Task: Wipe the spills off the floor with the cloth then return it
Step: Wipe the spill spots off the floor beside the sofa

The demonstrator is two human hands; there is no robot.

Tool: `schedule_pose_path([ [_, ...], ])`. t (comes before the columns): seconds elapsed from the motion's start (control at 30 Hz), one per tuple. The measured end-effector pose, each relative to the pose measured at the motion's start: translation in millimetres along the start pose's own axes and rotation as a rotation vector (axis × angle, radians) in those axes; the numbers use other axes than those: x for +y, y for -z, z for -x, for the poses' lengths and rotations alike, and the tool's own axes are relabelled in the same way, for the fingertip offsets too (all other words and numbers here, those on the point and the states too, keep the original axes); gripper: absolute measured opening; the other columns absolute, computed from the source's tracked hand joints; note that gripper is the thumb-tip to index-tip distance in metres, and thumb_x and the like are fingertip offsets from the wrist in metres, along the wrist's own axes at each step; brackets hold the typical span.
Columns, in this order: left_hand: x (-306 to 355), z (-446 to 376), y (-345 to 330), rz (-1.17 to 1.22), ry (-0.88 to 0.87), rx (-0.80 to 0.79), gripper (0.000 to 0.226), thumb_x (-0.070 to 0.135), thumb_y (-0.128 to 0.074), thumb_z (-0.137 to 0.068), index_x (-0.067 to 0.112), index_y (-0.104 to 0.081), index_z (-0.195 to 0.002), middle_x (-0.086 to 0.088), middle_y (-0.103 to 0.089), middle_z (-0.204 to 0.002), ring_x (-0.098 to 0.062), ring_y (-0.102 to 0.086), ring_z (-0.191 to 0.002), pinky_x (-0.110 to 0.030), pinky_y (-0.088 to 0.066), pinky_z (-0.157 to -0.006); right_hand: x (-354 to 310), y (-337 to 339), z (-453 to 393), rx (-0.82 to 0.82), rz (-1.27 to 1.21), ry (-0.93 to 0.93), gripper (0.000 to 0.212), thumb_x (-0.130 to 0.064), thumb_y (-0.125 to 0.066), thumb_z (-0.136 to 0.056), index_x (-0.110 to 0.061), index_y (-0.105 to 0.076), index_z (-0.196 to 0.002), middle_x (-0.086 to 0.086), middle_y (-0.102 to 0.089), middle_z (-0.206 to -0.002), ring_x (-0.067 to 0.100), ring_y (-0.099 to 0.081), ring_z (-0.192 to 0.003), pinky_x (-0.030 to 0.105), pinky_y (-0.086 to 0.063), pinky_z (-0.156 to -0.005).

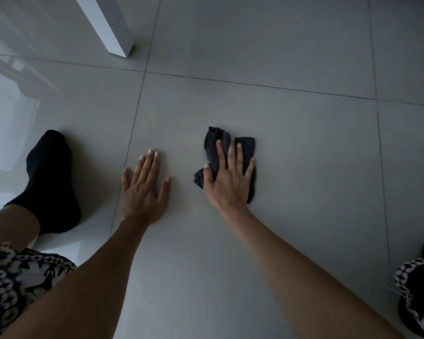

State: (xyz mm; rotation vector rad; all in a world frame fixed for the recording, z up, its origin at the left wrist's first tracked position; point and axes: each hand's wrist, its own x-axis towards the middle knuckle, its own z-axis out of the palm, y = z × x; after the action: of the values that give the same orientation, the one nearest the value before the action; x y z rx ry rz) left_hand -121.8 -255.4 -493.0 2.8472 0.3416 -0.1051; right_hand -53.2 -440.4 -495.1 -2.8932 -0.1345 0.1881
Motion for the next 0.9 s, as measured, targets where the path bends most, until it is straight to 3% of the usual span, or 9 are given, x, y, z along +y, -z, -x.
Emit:
schedule_pose_path([
  [0.2, -2, -1, -3, -0.001, 0.000, -0.006, 0.062, 0.048, -0.019, -0.096, 0.025, -0.012, -0.153, 0.007, -0.011, -0.160, -0.007, -0.005, -0.146, -0.043, -0.008, -0.119, -24, -7, 9, -0.049, 0.003, 0.221, 0.064, -0.050, -0.029, -0.093, -0.028, -0.021, -0.152, 0.001, -0.018, -0.160, 0.020, -0.013, -0.148, 0.050, 0.001, -0.116],
  [0.43, -2, -2, -4, 0.005, -0.006, -0.012, 0.061, 0.048, -0.016, -0.097, 0.025, -0.009, -0.152, 0.006, -0.010, -0.160, -0.007, -0.003, -0.146, -0.044, -0.006, -0.119, 17, 1, 14, -0.131, 0.068, 0.572, 0.059, -0.047, -0.031, -0.095, -0.031, -0.022, -0.151, -0.002, -0.020, -0.160, 0.016, -0.015, -0.147, 0.045, -0.008, -0.119],
  [0.67, -2, 0, -1, -0.007, -0.019, -0.015, 0.063, 0.047, -0.019, -0.095, 0.020, -0.014, -0.152, 0.002, -0.013, -0.160, -0.014, -0.011, -0.148, -0.045, -0.009, -0.118, 108, 27, 22, -0.076, 0.103, 0.324, 0.059, -0.049, -0.028, -0.094, -0.033, -0.024, -0.151, -0.003, -0.021, -0.159, 0.014, -0.019, -0.147, 0.041, -0.012, -0.117],
  [0.9, -1, 2, 2, 0.003, -0.036, -0.050, 0.065, 0.046, -0.019, -0.095, 0.017, -0.013, -0.153, -0.001, -0.011, -0.161, -0.017, -0.009, -0.148, -0.046, -0.007, -0.119, 179, 44, 38, -0.031, 0.109, -0.012, 0.061, -0.048, -0.022, -0.093, -0.030, -0.023, -0.152, 0.003, -0.021, -0.160, 0.021, -0.020, -0.147, 0.049, -0.018, -0.115],
])
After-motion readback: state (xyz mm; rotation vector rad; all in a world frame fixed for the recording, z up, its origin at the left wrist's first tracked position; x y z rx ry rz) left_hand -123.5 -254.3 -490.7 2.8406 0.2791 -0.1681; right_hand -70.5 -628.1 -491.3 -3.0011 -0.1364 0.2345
